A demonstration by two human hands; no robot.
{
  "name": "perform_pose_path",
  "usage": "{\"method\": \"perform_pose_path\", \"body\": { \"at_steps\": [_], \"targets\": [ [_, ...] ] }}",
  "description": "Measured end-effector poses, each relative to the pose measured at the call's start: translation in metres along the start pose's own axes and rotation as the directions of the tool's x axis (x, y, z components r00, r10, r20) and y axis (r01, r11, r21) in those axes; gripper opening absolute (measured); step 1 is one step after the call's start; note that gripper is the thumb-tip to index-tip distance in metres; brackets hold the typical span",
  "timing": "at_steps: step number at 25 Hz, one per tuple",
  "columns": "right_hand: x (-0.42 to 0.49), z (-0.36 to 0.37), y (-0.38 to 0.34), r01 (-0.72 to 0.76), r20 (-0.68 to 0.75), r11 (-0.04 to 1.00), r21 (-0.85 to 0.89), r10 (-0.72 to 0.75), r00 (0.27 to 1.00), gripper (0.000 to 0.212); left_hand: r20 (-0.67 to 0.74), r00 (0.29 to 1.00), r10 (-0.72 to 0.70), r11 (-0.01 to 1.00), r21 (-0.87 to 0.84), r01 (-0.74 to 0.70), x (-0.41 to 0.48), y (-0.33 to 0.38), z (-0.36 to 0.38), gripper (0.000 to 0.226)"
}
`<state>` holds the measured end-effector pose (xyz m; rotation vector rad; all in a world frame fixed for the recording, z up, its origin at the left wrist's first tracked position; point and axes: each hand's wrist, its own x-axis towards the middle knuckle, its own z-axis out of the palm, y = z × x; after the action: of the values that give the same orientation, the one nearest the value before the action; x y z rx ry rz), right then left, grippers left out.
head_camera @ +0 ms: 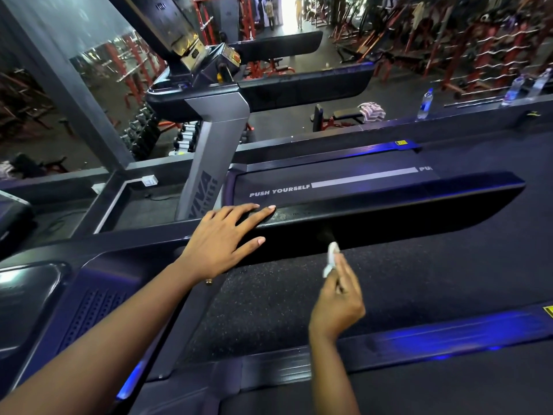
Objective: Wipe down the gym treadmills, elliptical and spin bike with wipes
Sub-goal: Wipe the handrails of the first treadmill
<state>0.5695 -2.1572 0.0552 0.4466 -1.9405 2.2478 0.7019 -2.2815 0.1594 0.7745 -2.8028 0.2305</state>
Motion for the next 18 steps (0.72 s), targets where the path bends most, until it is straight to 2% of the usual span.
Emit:
{"method": "perform_pose_path", "body": {
  "at_steps": [3,11,15,18],
  "targets": [
    [0.030,0.006,0.009,0.003,-0.096,0.999,-0.047,-0.008,0.995,0.019,0.009,1.000,-0.002,1.000,-0.001,0.002,0.001,0.000,0.000,0.058],
    [-0.030,0.041,-0.005,-0.175,-0.027,0.984,0.027,0.175,0.984,0.023,0.006,1.000,-0.009,1.000,-0.009,0.009,0.001,-0.001,0.002,0.058],
    [-0.053,0.036,-0.026,-0.145,0.155,0.989,0.038,0.137,0.978,0.027,0.086,0.995,-0.043,0.999,0.005,0.043,-0.001,0.001,-0.004,0.065],
    [-0.043,0.018,-0.035,-0.074,0.363,0.995,0.071,0.043,0.931,0.029,0.179,0.981,-0.071,0.996,-0.049,0.080,-0.005,0.006,-0.012,0.068]
  ]
}}
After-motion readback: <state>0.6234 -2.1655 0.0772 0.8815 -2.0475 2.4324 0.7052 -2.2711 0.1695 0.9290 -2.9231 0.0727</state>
